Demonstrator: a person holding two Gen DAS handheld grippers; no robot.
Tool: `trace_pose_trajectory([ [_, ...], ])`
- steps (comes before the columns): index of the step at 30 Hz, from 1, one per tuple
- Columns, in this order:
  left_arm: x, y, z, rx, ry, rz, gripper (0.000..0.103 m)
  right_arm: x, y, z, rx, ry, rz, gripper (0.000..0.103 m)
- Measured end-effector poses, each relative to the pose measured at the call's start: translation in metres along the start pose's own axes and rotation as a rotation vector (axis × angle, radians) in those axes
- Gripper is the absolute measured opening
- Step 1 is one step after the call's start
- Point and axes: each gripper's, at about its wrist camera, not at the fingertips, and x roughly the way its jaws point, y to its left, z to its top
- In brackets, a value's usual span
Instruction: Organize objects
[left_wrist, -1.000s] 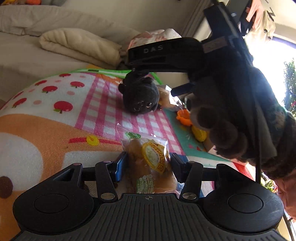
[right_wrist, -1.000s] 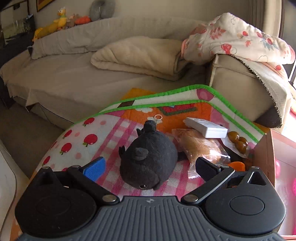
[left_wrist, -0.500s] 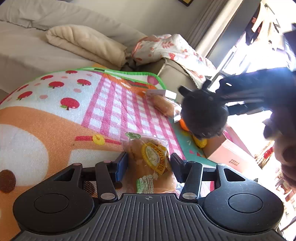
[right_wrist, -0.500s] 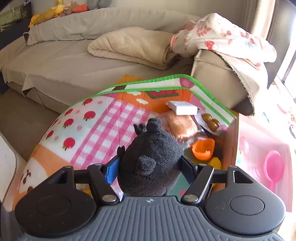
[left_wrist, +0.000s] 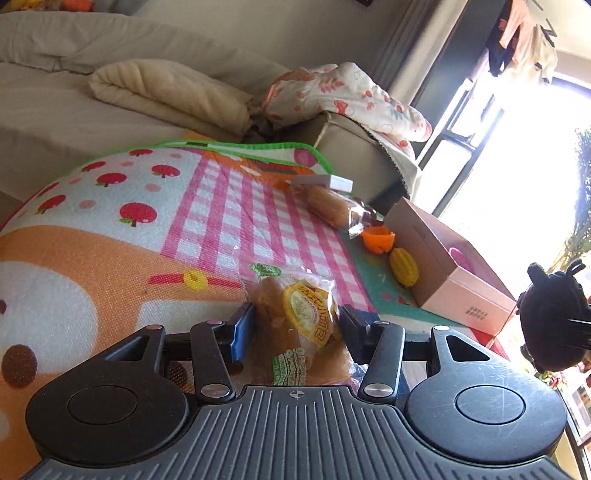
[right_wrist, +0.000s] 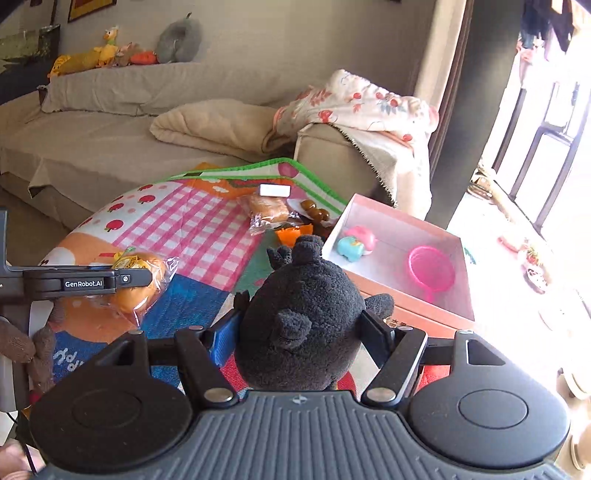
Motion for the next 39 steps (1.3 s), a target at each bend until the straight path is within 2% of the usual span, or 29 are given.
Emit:
trace_pose_trajectory([
  [2, -0.002, -0.001, -0.001, -0.002, 0.014, -0.01, 0.054, -0.003, -0.005, -0.006, 0.016, -0.025, 0.011, 0.069],
  [4, -0.001, -0.006, 0.002, -0.004, 0.031, -0.01, 0.054, -0.004, -0.021, -0.027, 0.076, -0.097, 0.065, 0.069],
  [7, 0.004, -0.021, 0.014, -0.019, 0.055, -0.026, 0.053, 0.009, -0.033, -0.038, 0.147, -0.068, 0.049, 0.069],
  [9, 0.001, -0.039, 0.025, -0.003, 0.037, -0.063, 0.053, 0.01, -0.037, -0.041, 0.155, -0.068, 0.051, 0.069],
  [15, -0.005, -0.107, 0.065, 0.09, -0.03, -0.212, 0.053, 0.0, -0.056, -0.047, 0.16, -0.146, 0.071, 0.069],
  [19, 0.024, -0.166, 0.092, 0.161, -0.032, -0.299, 0.053, 0.004, -0.064, -0.053, 0.193, -0.145, 0.111, 0.069],
  [22, 0.054, -0.204, 0.101, 0.216, -0.065, -0.326, 0.054, 0.002, -0.065, -0.059, 0.188, -0.146, 0.095, 0.069],
  [25, 0.089, -0.223, 0.097, 0.256, -0.093, -0.343, 0.055, 0.0, -0.068, -0.065, 0.17, -0.154, 0.064, 0.069],
  [28, 0.125, -0.224, 0.078, 0.296, -0.015, -0.285, 0.053, 0.002, -0.076, -0.067, 0.185, -0.14, 0.054, 0.069],
  [30, 0.132, -0.214, 0.07, 0.292, 0.004, -0.262, 0.053, 0.002, -0.079, -0.067, 0.191, -0.136, 0.051, 0.069],
  [34, 0.117, -0.18, 0.062, 0.198, -0.002, -0.254, 0.053, -0.003, -0.096, -0.062, 0.213, -0.138, 0.042, 0.069],
  [37, 0.096, -0.163, 0.051, 0.216, -0.012, -0.216, 0.053, -0.004, -0.108, -0.047, 0.221, -0.166, 0.018, 0.069],
  [39, 0.077, -0.15, 0.034, 0.278, 0.01, -0.194, 0.053, -0.005, -0.12, -0.029, 0.234, -0.195, -0.001, 0.069],
])
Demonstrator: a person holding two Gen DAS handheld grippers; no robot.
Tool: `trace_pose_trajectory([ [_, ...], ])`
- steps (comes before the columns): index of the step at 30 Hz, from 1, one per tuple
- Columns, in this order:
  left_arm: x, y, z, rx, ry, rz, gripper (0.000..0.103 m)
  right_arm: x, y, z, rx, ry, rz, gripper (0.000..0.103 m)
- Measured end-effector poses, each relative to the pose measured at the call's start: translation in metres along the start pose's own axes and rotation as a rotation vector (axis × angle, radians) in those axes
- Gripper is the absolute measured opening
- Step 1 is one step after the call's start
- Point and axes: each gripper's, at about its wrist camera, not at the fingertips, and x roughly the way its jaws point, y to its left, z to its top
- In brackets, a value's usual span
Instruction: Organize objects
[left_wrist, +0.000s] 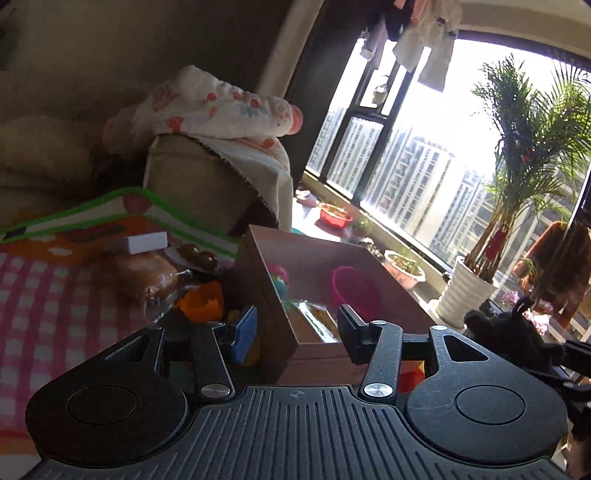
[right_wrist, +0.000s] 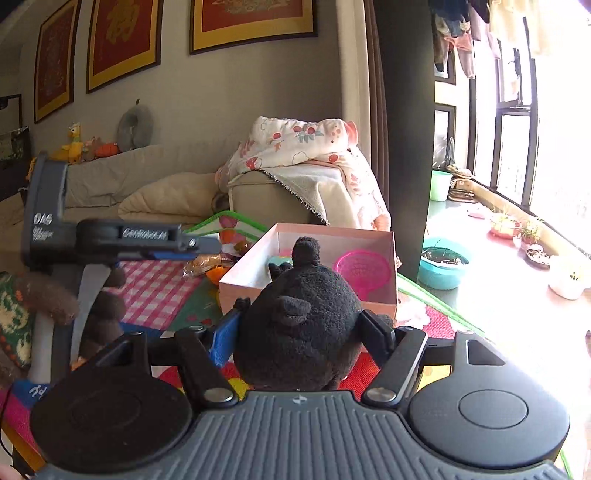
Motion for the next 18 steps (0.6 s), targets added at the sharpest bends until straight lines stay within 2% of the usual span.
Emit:
trace_pose_trajectory([
  [3, -0.018, 0.005, -0.024, 0.045, 0.056, 0.023, 0.053, 0.011, -0.01, 0.04, 0.02, -0.05, -0.022, 0.069],
  [7, -0.028, 0.015, -0.037, -0.002, 0.078, 0.015, 0.053, 0.042, -0.016, 0.096, 0.048, -0.075, -0.042, 0.07],
  [9, -0.029, 0.019, -0.039, -0.013, 0.075, 0.029, 0.053, 0.064, -0.019, 0.11, 0.063, -0.06, -0.055, 0.079],
  [10, -0.031, 0.021, -0.04, -0.014, 0.075, 0.042, 0.053, 0.073, -0.02, 0.112, 0.078, -0.045, -0.055, 0.087],
  [14, -0.036, 0.033, -0.045, -0.026, 0.093, 0.053, 0.053, 0.084, -0.021, 0.092, 0.113, -0.006, -0.029, 0.091],
  [18, -0.027, 0.046, -0.048, -0.079, 0.114, 0.067, 0.053, 0.08, -0.019, 0.063, 0.1, 0.033, -0.062, 0.093],
])
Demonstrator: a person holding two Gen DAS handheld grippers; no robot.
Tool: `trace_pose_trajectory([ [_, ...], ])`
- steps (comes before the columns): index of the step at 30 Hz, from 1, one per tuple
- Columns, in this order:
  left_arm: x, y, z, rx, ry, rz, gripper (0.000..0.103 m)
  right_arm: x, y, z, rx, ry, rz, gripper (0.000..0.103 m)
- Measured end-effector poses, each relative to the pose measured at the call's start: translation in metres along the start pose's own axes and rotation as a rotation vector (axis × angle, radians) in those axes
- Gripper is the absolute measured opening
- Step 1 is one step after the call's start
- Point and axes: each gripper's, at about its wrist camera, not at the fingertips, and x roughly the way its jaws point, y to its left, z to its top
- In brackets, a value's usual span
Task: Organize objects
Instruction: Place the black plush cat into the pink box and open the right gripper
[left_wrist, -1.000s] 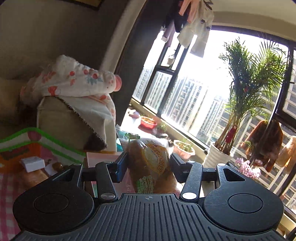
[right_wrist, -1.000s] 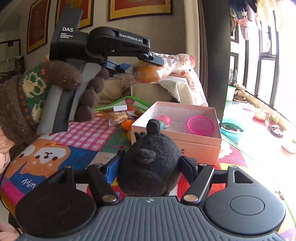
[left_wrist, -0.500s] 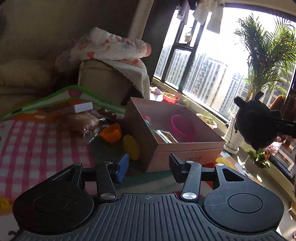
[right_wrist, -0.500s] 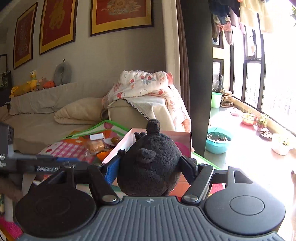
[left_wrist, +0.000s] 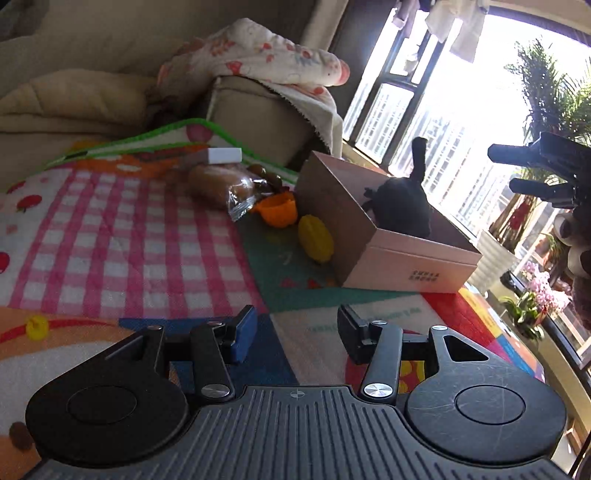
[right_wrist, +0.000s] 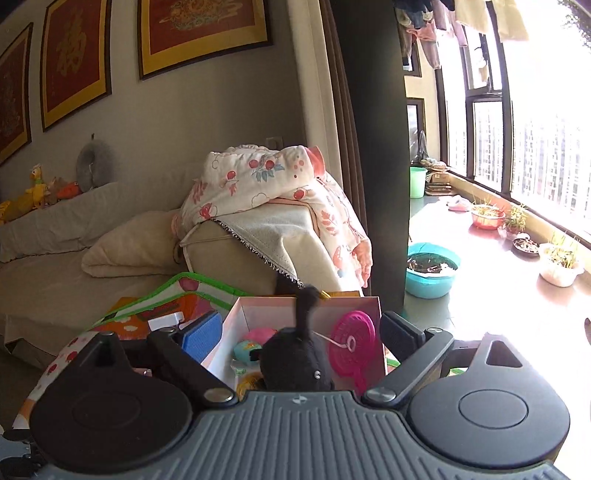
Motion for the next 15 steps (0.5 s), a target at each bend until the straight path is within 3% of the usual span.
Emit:
trace_pose_trajectory([
  [5, 0.008, -0.006, -0.002, -0.009, -0.001, -0.024, 0.053, -0.015, 0.001, -0.047, -0.07, 0.01, 0.003, 0.1],
  [11, 0.021, -0.016, 0.008, 0.001, 0.005, -0.032, 0.053, -0.01, 0.025, -0.118, -0.128, 0.089, 0.038, 0.1],
  [15, 0.031, -0.023, 0.024, -0.005, -0.016, -0.032, 0.053, -0.005, 0.031, -0.138, -0.114, 0.111, 0.078, 0.1],
])
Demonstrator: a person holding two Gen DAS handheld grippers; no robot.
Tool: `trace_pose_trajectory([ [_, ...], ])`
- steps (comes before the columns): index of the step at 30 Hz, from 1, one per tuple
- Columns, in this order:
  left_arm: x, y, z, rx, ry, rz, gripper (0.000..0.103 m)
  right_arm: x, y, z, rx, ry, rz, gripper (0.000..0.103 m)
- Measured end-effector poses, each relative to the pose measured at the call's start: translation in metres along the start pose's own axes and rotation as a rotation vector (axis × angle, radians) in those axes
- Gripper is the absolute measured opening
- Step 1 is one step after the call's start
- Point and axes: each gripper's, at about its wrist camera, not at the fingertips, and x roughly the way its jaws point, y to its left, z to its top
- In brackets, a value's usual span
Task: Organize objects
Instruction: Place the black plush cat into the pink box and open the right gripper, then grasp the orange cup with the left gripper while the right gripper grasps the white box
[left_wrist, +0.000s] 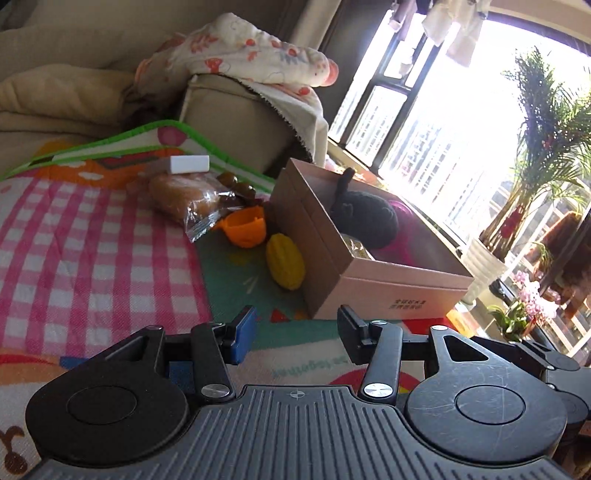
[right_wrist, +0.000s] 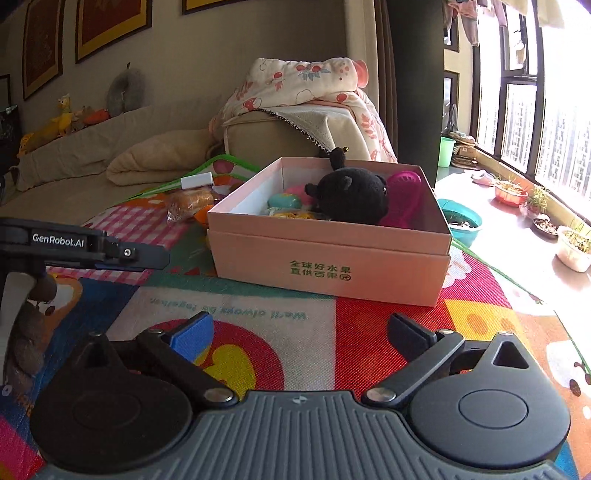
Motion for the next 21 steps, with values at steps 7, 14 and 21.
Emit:
trace_pose_trajectory([
  [7, 0.014, 0.004, 0.009, -0.063, 0.005, 0.024, 0.052, -0.012, -0.011, 0.0, 0.07, -0.07, 0.014, 0.103],
  [14, 0.029, 0.006, 0.015, -0.087, -0.013, 0.056, 0.052, -0.014, -0.012, -0.001, 0.076, -0.091, 0.015, 0.103],
  [21, 0.055, 0.022, 0.056, -0.253, -0.03, 0.078, 0.052, -0.013, -0.013, -0.001, 0.087, -0.079, -0.001, 0.103],
])
